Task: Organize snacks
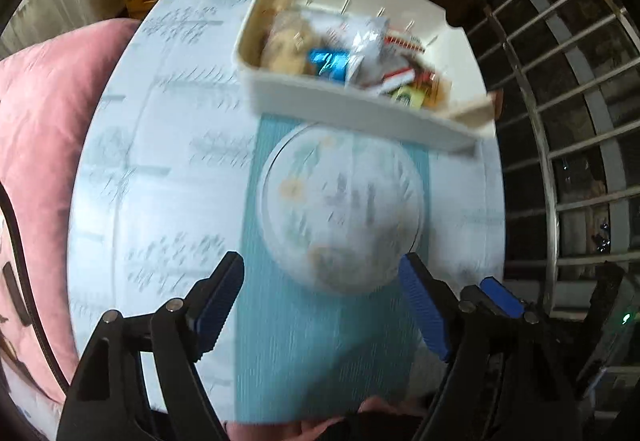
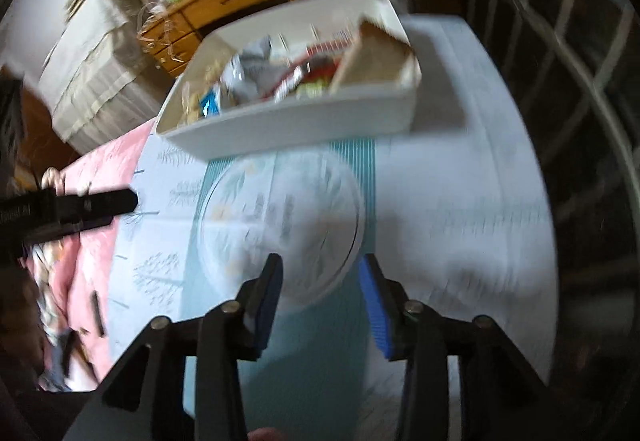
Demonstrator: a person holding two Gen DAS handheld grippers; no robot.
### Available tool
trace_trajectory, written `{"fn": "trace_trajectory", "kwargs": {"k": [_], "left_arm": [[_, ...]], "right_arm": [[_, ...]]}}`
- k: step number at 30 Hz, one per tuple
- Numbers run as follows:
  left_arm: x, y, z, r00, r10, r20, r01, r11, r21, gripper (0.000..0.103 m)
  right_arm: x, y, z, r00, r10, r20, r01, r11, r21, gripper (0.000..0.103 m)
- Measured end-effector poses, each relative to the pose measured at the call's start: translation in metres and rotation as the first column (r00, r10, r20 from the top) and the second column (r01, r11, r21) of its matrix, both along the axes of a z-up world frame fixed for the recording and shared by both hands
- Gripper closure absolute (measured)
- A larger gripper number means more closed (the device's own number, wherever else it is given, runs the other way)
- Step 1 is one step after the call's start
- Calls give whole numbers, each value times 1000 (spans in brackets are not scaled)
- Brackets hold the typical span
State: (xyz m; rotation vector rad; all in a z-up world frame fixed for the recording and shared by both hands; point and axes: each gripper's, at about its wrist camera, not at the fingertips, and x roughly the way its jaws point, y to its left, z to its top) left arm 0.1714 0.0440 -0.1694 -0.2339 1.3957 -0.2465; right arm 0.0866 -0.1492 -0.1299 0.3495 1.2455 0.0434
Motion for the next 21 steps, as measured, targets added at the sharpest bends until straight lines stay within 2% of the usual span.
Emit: {"fn": "trace_trajectory", "kwargs": {"k": [2,7,11,16,19,21], "left_arm": [[-15,9,3,1000,-17,12,17,1000,16,20],[-51,25,24,997,-71,39,69,996,53,19],[-68,33,51,993,-65,96,61,997,44,12],[-88,28,89,982,-60,177,53,997,48,2],[-102,20,111,967,-61,248,38,994,98,1],[-114,12,125,956,-70,286,37,992,117,1]], "right_arm": [[-14,9,4,1000,-20,-16,20,1000,19,40],[-46,34,30,998,-53,-19,52,999,-10,24],[-60,42,58,998,-63,-30,63,998,-18,9],[-75,49,95,997,-71,-37,70,997,-32,4],[-87,54,117,999,-44,20,45,998,-46,1],[-96,59,127,998,-26,50,30,995,-91,1]]}}
